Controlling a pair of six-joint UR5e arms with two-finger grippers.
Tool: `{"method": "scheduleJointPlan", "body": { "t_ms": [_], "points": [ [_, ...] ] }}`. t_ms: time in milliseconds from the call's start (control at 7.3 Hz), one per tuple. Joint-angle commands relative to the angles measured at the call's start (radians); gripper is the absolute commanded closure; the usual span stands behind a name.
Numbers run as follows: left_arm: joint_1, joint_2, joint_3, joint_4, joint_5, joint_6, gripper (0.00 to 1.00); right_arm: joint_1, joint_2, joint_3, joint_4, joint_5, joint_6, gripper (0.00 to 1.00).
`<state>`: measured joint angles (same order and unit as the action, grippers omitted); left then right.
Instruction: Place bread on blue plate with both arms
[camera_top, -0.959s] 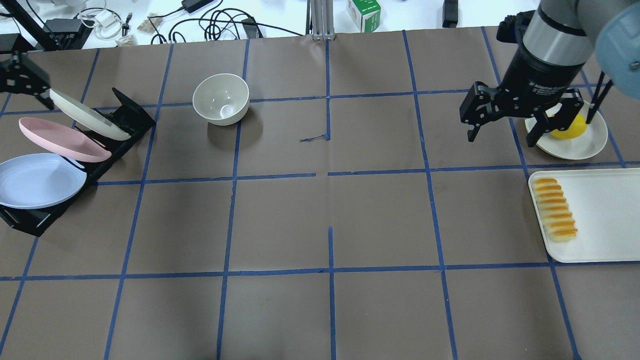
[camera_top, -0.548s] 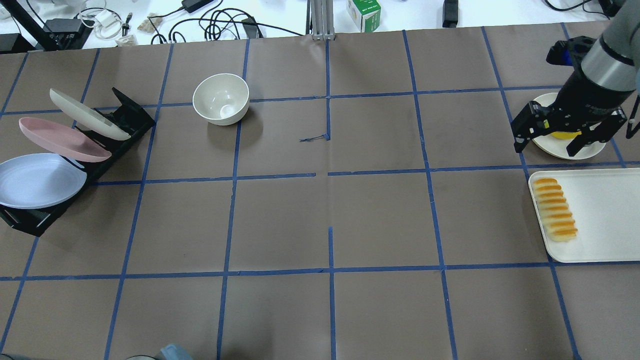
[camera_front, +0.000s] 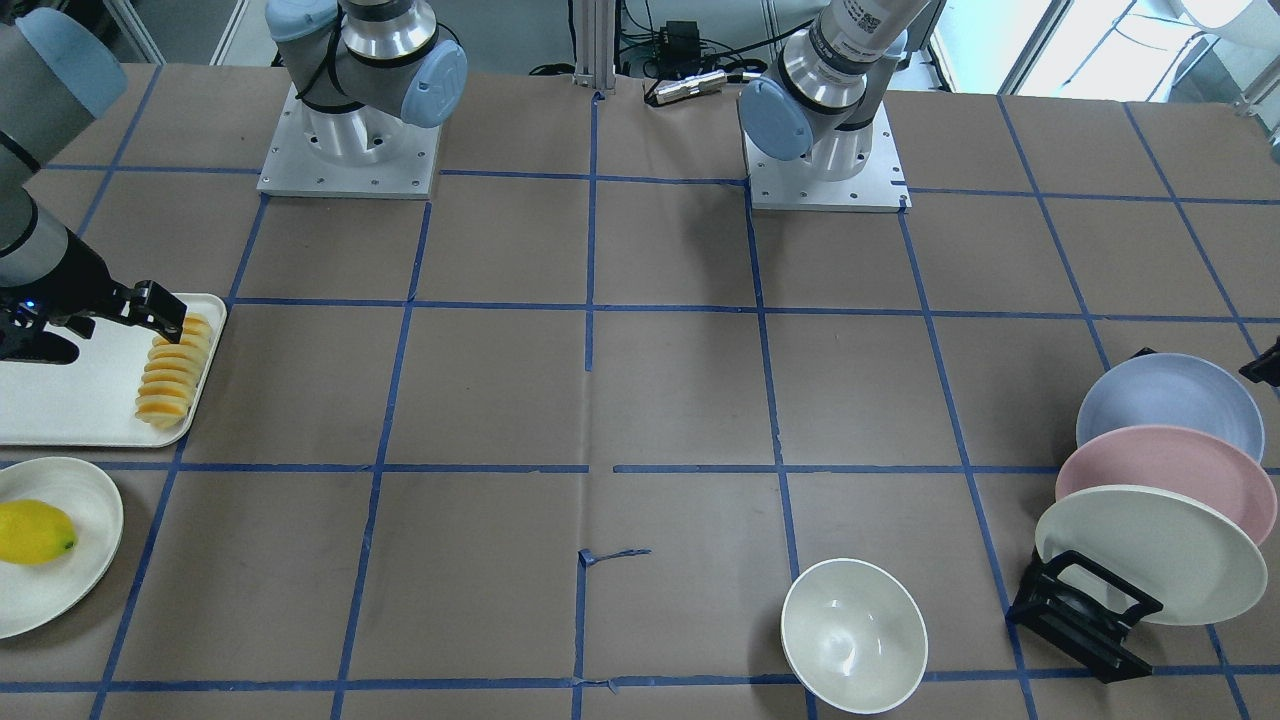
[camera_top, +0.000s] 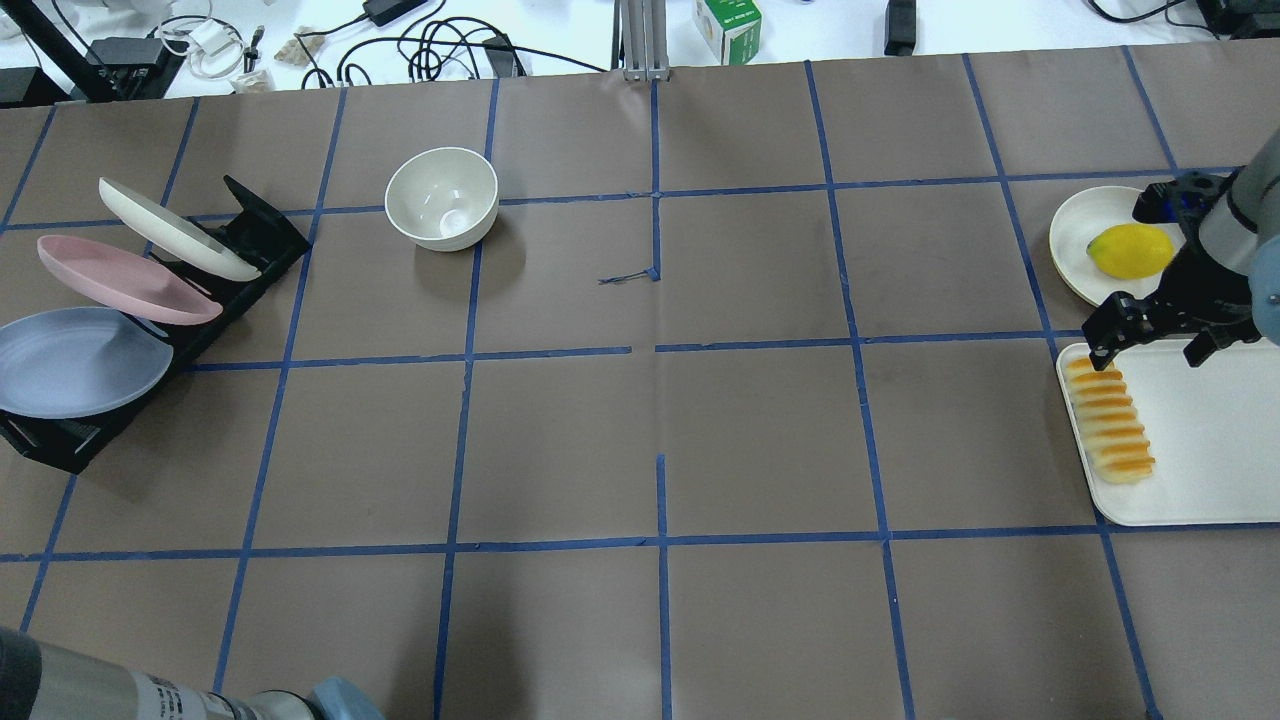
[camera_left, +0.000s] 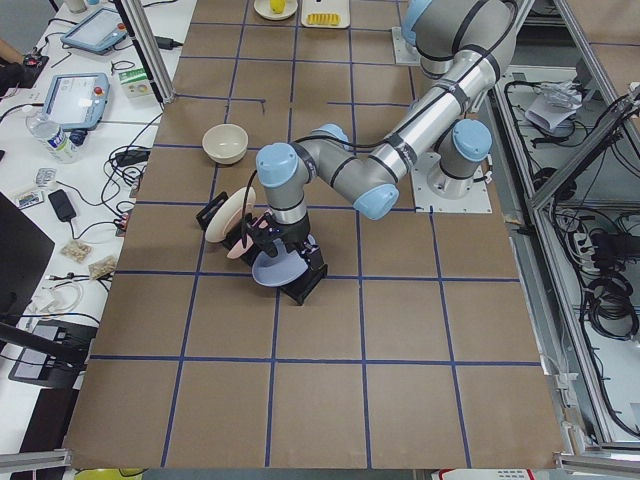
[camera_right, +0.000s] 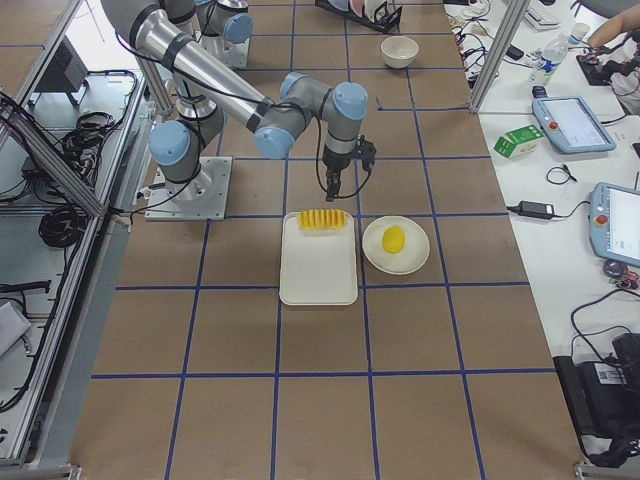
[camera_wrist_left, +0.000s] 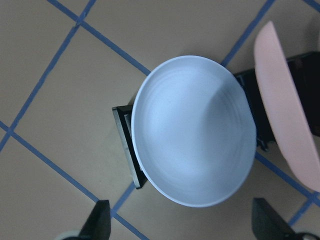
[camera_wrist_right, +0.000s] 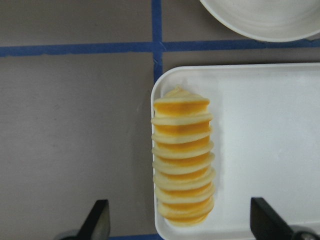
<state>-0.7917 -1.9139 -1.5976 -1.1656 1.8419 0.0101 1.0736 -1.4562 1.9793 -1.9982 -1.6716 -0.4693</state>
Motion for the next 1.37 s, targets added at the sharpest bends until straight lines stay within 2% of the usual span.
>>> {"method": "scheduleJointPlan", "body": {
  "t_ms": [0, 274, 411, 548, 822, 959, 1096, 1233],
  "points": [
    [-0.006, -0.045, -0.008, 0.003, 0.013, -0.098, 0.00, -0.023, 0.118, 0.009, -0.068, -0.002, -0.031, 0.00],
    [-0.006, -0.071, -0.002, 0.003, 0.013, -0.093, 0.00, -0.026, 0.164, 0.010, -0.115, -0.014, -0.041, 0.00],
    [-0.006, -0.074, -0.007, -0.006, 0.013, -0.093, 0.12, -0.026, 0.174, 0.010, -0.116, -0.014, -0.037, 0.00],
    [-0.004, -0.074, -0.008, -0.009, 0.014, -0.093, 0.33, -0.026, 0.177, 0.012, -0.116, -0.016, -0.034, 0.00],
    [-0.004, -0.074, -0.007, -0.009, 0.013, -0.094, 1.00, -0.026, 0.207, 0.013, -0.113, -0.014, -0.034, 0.00],
    [-0.004, -0.074, -0.004, -0.008, 0.013, -0.095, 1.00, -0.026, 0.218, 0.013, -0.110, -0.010, -0.031, 0.10],
    [-0.004, -0.074, -0.005, -0.008, 0.013, -0.095, 1.00, -0.026, 0.211, 0.009, -0.100, -0.011, -0.028, 0.48],
    [-0.004, -0.071, 0.005, -0.011, 0.014, -0.095, 1.00, -0.026, 0.206, 0.006, -0.097, -0.011, -0.029, 0.74]
  ]
}}
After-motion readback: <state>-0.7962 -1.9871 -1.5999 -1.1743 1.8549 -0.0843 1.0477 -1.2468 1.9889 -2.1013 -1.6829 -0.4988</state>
